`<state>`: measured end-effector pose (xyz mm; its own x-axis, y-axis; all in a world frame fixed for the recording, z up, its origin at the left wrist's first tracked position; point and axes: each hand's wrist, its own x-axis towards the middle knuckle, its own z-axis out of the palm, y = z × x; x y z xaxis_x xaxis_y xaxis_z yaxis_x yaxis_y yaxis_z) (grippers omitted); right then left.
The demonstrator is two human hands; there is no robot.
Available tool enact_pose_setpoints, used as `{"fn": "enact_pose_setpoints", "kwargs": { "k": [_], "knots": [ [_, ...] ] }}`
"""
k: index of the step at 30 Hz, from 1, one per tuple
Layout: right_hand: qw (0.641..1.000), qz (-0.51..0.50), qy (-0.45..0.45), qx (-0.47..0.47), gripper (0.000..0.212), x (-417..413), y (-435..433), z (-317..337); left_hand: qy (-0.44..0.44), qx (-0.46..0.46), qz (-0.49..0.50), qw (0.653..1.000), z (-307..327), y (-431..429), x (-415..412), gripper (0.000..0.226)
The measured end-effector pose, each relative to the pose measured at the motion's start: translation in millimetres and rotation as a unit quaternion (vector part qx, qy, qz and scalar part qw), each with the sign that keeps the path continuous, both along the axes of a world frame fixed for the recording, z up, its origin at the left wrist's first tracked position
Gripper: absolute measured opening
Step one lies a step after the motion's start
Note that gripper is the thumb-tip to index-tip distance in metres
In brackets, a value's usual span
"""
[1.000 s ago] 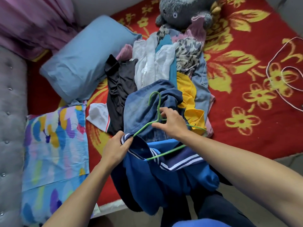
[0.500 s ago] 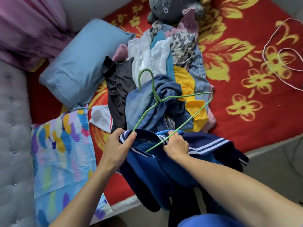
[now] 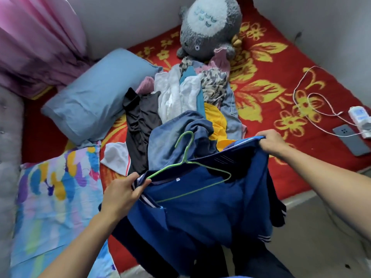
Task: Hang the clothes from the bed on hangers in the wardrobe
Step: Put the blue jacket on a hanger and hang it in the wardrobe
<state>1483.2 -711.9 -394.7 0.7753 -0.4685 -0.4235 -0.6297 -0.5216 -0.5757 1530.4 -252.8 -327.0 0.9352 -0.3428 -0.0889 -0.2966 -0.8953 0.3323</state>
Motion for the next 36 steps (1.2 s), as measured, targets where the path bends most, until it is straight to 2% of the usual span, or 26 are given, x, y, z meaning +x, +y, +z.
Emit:
{"fn": "enact_pose_setpoints", "kwargs": {
  "k": [3, 7, 8, 10, 11, 12, 13, 14, 16, 18, 19, 20, 22, 24, 26, 29, 32, 34, 36],
  "knots": [
    [0.993, -0.021, -0.048, 0.105, 0.024, 6.8, 20.9, 24.7, -0.025, 0.03, 0.062, 0.997, 2.0, -11.6, 3.3, 0.042],
    [0.972, -0.064, -0.096, 0.204, 0.029, 1.2, 57.0, 46.7, -0.023, 0.007, 0.131, 0.991, 7.9, -25.9, 9.3, 0.04],
    [0.972, -0.034, -0.08, 0.216, 0.026, -5.3, 66.5, 48.8, -0.023, -0.016, 0.15, 0.988, 9.3, -27.4, 12.9, 0.04],
    [0.969, 0.108, 0.016, 0.223, 0.015, -24.4, 87.6, 52.5, -0.024, -0.075, 0.158, 0.984, 16.5, -30.6, 20.0, 0.044],
    [0.955, 0.2, 0.089, 0.199, 0.01, -33.2, 95.8, 54.3, -0.03, -0.098, 0.143, 0.984, 20.6, -32.1, 22.7, 0.045],
    [0.937, 0.279, 0.147, 0.154, 0.016, -38.4, 100.2, 54.4, -0.04, -0.112, 0.121, 0.986, 24.8, -33.3, 24.4, 0.044],
    [0.928, 0.321, 0.163, 0.1, 0.024, -38.9, 100.1, 52.9, -0.053, -0.118, 0.097, 0.987, 29.4, -34.3, 25.0, 0.042],
    [0.936, 0.321, 0.135, 0.046, 0.029, -33.7, 97.2, 55.7, -0.067, -0.121, 0.072, 0.988, 34.0, -34.9, 24.9, 0.04],
    [0.967, 0.249, -0.023, -0.053, 0.028, -18.9, 90.0, 75.6, -0.095, -0.125, 0.031, 0.987, 41.8, -35.0, 24.4, 0.038],
    [0.956, 0.215, -0.177, -0.087, 0.03, -1.1, 88.4, 100.7, -0.113, -0.13, 0.0, 0.985, 47.3, -37.2, 23.3, 0.037],
    [0.946, 0.236, -0.207, -0.08, 0.035, 7.4, 92.1, 110.9, -0.116, -0.132, -0.012, 0.984, 49.6, -39.4, 22.3, 0.039],
    [0.937, 0.271, -0.212, -0.063, 0.038, 14.7, 98.9, 117.1, -0.115, -0.133, -0.017, 0.984, 51.0, -40.9, 21.1, 0.041],
    [0.919, 0.328, -0.22, -0.014, 0.03, 22.2, 121.1, 118.1, -0.099, -0.139, -0.003, 0.985, 51.1, -40.7, 22.4, 0.045],
    [0.912, 0.327, -0.248, 0.006, 0.037, 23.3, 140.2, 109.4, -0.071, -0.155, 0.017, 0.985, 52.6, -36.8, 28.7, 0.045],
    [0.906, 0.307, -0.291, 0.003, 0.043, 23.7, 154.6, 103.0, -0.086, -0.167, 0.006, 0.982, 57.0, -35.9, 34.0, 0.04],
    [0.894, 0.317, -0.316, 0.012, 0.042, 27.9, 174.6, 107.2, -0.083, -0.183, 0.012, 0.979, 62.6, -48.1, 32.5, 0.041],
    [0.897, 0.308, -0.316, 0.041, 0.038, 33.0, 178.0, 111.9, 0.024, -0.216, -0.021, 0.976, 63.9, -48.0, 30.1, 0.038],
    [0.901, 0.288, -0.315, 0.082, 0.033, 34.2, 173.7, 118.1, 0.092, -0.194, -0.047, 0.976, 65.6, -39.0, 32.7, 0.049],
    [0.902, 0.273, -0.298, 0.152, 0.019, 35.1, 169.7, 130.7, 0.097, -0.169, -0.067, 0.978, 66.4, -34.6, 33.0, 0.043]
  ]
}}
